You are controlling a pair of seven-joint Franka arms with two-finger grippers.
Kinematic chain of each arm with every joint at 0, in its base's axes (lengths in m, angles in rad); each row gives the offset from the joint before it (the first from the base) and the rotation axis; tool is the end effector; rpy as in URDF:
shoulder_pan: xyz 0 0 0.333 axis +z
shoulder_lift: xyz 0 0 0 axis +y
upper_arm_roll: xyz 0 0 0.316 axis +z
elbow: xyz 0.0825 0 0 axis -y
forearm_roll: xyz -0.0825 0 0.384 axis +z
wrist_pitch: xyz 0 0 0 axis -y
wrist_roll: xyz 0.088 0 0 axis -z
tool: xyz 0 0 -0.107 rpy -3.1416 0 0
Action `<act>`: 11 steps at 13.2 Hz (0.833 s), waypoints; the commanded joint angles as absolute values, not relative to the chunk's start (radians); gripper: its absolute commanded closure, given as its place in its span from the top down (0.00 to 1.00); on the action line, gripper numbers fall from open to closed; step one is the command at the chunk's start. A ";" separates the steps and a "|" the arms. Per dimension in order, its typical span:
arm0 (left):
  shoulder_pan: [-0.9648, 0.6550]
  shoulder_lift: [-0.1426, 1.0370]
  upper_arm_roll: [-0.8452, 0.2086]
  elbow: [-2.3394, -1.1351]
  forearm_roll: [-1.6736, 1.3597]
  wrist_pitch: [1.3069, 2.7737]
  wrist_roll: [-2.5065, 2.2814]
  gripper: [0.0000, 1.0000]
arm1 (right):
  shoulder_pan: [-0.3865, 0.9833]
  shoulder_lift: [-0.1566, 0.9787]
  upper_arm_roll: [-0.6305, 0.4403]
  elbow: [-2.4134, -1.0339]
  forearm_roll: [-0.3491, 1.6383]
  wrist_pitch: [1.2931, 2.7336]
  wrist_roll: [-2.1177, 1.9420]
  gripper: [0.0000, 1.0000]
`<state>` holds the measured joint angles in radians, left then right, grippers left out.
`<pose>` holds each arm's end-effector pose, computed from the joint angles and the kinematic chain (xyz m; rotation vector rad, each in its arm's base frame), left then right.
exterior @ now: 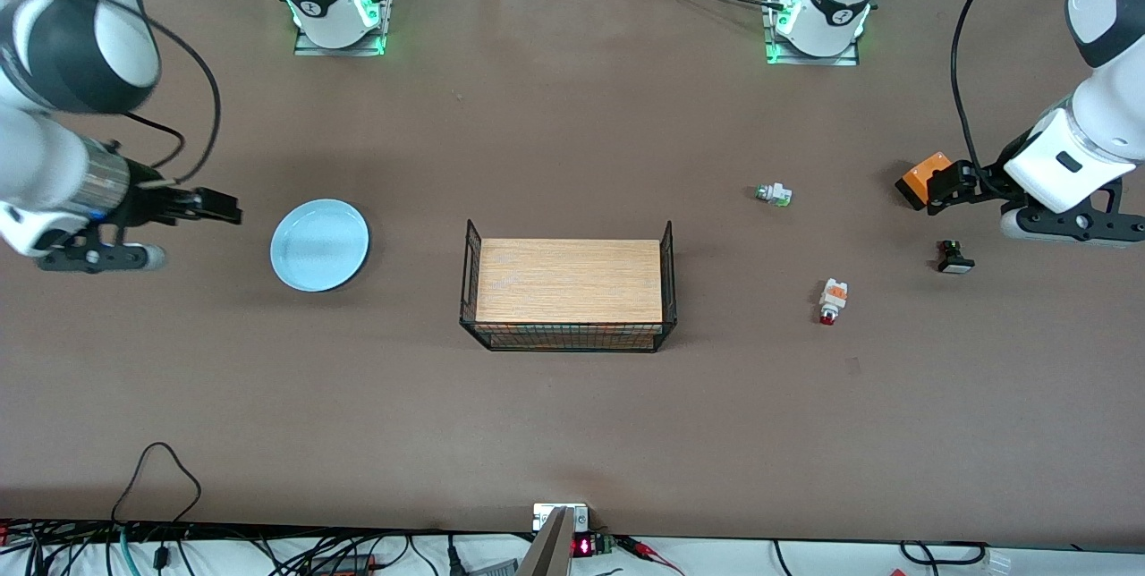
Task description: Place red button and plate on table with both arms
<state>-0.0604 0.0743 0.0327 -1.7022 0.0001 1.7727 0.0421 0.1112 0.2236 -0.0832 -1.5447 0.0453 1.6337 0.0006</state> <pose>0.5858 -0.0168 0.5370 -3.1372 0.1097 0.0059 0.6155 0.0264 0.5110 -3.1099 -0.0348 0.2089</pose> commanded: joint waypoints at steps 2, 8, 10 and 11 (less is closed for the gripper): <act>-0.054 0.084 0.031 -1.674 0.018 1.758 0.057 1.00 | 0.107 0.221 -0.124 -1.393 0.021 1.522 -0.003 1.00; -0.051 0.083 0.031 -1.674 0.020 1.758 0.058 1.00 | 0.110 0.017 -0.158 -1.647 0.017 1.588 0.005 1.00; -0.051 0.084 0.031 -1.674 0.018 1.756 0.058 1.00 | 0.113 -0.003 -0.153 -1.658 0.017 1.565 0.002 1.00; -0.051 0.084 0.031 -1.674 0.018 1.756 0.058 1.00 | 0.114 -0.003 -0.153 -1.655 0.017 1.551 0.002 1.00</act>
